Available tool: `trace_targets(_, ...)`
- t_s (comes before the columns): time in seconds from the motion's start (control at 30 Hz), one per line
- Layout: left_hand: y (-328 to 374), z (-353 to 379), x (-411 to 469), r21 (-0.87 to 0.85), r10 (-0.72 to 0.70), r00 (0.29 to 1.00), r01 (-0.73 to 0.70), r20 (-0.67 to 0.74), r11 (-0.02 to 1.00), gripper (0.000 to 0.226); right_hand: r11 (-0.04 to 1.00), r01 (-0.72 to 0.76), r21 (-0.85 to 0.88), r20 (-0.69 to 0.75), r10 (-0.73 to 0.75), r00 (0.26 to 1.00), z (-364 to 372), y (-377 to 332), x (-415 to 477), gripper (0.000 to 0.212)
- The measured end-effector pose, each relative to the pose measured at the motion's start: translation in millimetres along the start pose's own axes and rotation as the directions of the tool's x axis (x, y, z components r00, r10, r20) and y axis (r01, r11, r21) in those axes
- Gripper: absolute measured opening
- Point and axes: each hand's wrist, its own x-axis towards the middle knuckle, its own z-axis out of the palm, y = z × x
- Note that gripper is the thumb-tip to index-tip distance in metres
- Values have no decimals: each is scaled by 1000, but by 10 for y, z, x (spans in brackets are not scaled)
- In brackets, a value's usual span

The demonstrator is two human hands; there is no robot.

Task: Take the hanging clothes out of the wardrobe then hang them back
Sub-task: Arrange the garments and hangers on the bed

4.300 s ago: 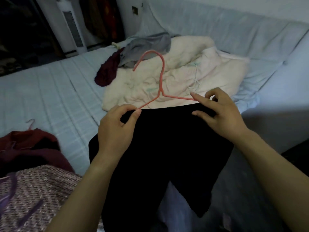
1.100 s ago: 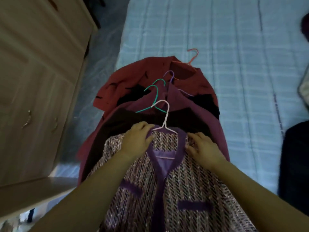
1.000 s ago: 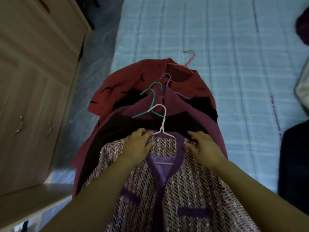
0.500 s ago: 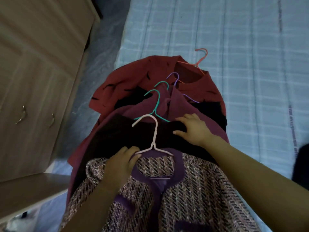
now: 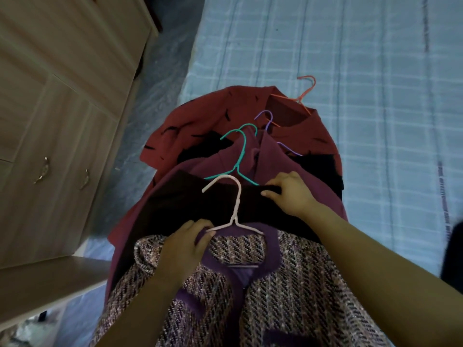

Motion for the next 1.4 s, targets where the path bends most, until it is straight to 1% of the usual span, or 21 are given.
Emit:
trace_targets(0.1,70,-75,-73,-63,6,1000,-7,-8,998,34,995,23,98,-67,-17,998,-25,-16,-171,25)
trace_targets(0.23,245,-227,-247,-88,27,998,-32,-59,996,34,973,84,213,-78,-69,995,-218,-144,-516,13)
trace_targets(0.3,356,-302,-383,-89,40,994,-49,-99,995,34,967,136,215,-122,-111,986,-299,-212,-732,13)
trace_targets(0.43,554,-426,-736,-90,54,981,-72,-187,993,34,959,178,219,-250,-121,961,-406,-260,-1186,16)
trace_targets(0.57,721,-549,-1117,-84,90,962,-115,-258,990,30,963,156,220,-359,-68,931,-556,-211,-1705,21)
trace_targets(0.7,929,-711,-1375,-21,147,937,-162,-318,987,28,971,108,214,-440,-3,898,-798,-5,-2253,20)
trace_targets(0.83,994,-865,-1507,0,197,919,-209,-341,978,21,981,-6,196,-500,106,860,-1057,317,-2724,20)
trace_targets(0.9,957,-920,-1515,2,225,919,-237,-324,971,19,979,-65,194,-518,158,841,-1092,427,-2934,21)
trace_targets(1.0,854,-950,-1407,-7,256,932,-266,-258,964,3,976,-125,181,-535,204,820,-952,468,-3125,21)
trace_targets(1.13,644,-860,-1050,-16,255,959,-259,-126,966,4,983,-131,130,-587,183,788,-683,302,-3134,18)
trace_targets(1.23,428,-664,-756,-1,255,967,-255,-25,967,3,985,-164,47,-623,158,767,-450,144,-3042,15)
trace_targets(1.33,262,-466,-619,5,258,965,-259,48,966,7,967,-249,51,-633,224,741,-261,63,-2994,15)
trace_targets(1.4,251,-384,-599,11,287,955,-288,72,958,12,958,-283,45,-649,243,721,-182,37,-3019,14)
